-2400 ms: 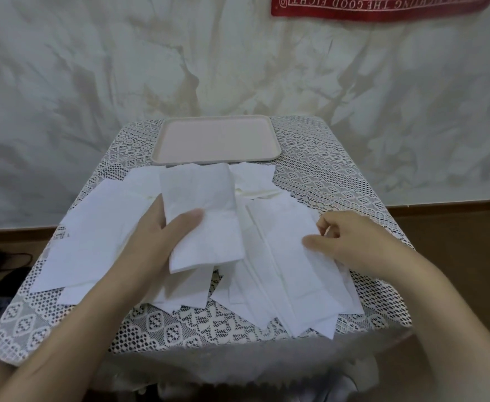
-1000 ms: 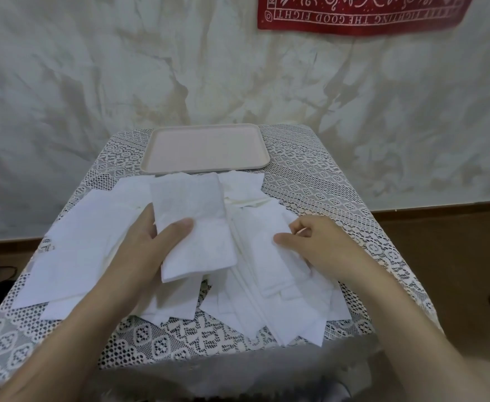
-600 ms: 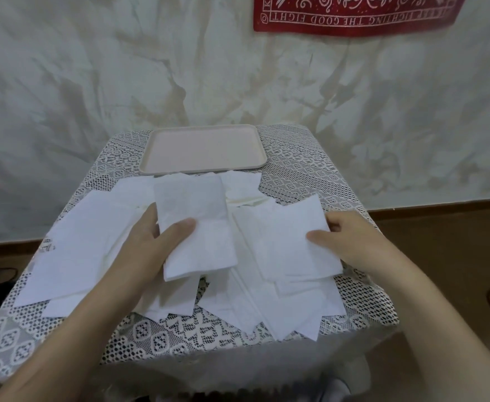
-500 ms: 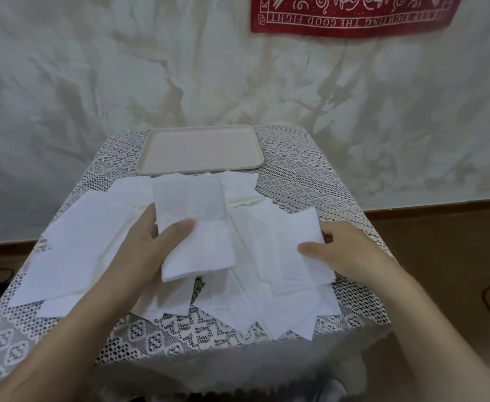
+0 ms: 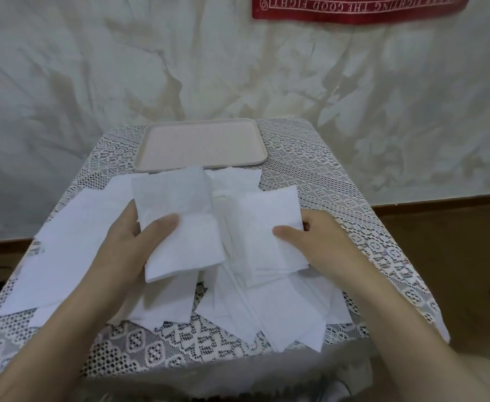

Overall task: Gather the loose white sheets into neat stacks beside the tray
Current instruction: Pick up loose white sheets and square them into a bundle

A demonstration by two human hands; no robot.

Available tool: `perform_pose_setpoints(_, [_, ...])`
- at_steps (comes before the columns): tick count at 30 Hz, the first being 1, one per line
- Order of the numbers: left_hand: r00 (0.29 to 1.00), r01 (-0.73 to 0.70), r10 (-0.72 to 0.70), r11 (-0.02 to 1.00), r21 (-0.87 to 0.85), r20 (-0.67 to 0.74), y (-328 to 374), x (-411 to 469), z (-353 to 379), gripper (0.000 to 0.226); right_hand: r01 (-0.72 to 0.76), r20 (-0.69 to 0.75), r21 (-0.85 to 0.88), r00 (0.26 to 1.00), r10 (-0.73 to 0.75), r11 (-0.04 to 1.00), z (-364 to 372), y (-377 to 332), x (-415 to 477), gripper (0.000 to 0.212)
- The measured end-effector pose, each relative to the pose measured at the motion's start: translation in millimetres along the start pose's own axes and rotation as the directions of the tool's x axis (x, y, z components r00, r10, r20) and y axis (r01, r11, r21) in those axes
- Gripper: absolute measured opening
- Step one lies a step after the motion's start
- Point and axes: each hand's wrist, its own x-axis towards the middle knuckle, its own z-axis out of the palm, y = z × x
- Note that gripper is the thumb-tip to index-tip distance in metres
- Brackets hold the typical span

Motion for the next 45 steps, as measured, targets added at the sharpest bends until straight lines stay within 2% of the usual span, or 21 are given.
perform_pose_setpoints(4, [1.000,0.003,-0.003,1.000,-0.002,-0.002,-1,3,-4,0.045,-0.010,-0.010,-0.020,1.000,0.010,1.000,10,-6,8,0.017])
perform_pose_setpoints(11, [1.000,0.011,-0.011,1.000,0.016,-0.006,-1,-1,-5,0.051,0.089,-0.115,-0.273,0.986,-0.124,0.958,-9,-4,2,0.017])
perform_pose_setpoints(13, [1.000,0.024,-0.024,0.999,0.022,-0.002,-2,-3,-4,0.052,0.101,-0.092,-0.207,0.988,-0.123,0.973,-14,-2,0,0.014])
perform_pose_setpoints(15, [0.999,0.035,-0.035,0.998,0.044,-0.001,-2,-4,-4,0.054,0.069,-0.047,-0.021,0.996,-0.070,0.997,-17,-3,-2,0.011])
perform_pose_setpoints(17, [0.999,0.039,-0.039,0.997,0.066,-0.004,-3,-3,-4,0.053,0.034,0.006,0.067,0.999,-0.034,0.997,-18,-4,-2,0.012])
perform_pose_setpoints(20, [0.999,0.040,-0.040,0.997,0.059,-0.004,-5,-3,-4,0.053,0.023,0.092,-0.050,0.996,-0.018,0.998,-13,-4,1,0.010])
perform_pose_setpoints(22, [0.999,0.042,-0.042,0.997,0.060,-0.004,-7,-2,-4,0.051,0.049,0.079,-0.081,0.996,-0.042,0.996,-9,-7,1,0.010])
perform_pose_setpoints(23, [0.999,0.047,-0.047,0.997,0.054,-0.006,-8,-2,-4,0.050,0.070,0.057,-0.029,0.996,-0.068,0.997,-9,-10,2,0.010])
perform_pose_setpoints(26, [0.998,0.057,-0.056,0.998,0.027,-0.032,-10,-2,-1,0.040,0.118,-0.002,0.271,0.993,-0.122,0.955,-11,-24,-3,0.012])
perform_pose_setpoints(29, [0.998,0.047,-0.046,0.999,0.021,-0.048,-10,-3,2,0.036,0.111,0.055,0.452,0.987,-0.152,0.885,-4,-39,-9,0.022])
perform_pose_setpoints(38, [0.997,-0.001,0.003,1.000,0.020,-0.079,-4,-5,7,0.047,0.268,0.044,0.254,0.957,-0.288,0.929,52,-50,-16,0.010])
perform_pose_setpoints(42, [0.998,0.006,-0.005,1.000,0.024,-0.064,-5,-5,5,0.059,0.274,0.061,0.225,0.954,-0.294,0.935,64,-50,-17,0.009])
perform_pose_setpoints(45, [0.998,0.021,-0.020,1.000,0.020,-0.060,-6,-5,4,0.052,0.261,0.069,0.206,0.958,-0.280,0.943,65,-49,-17,0.007])
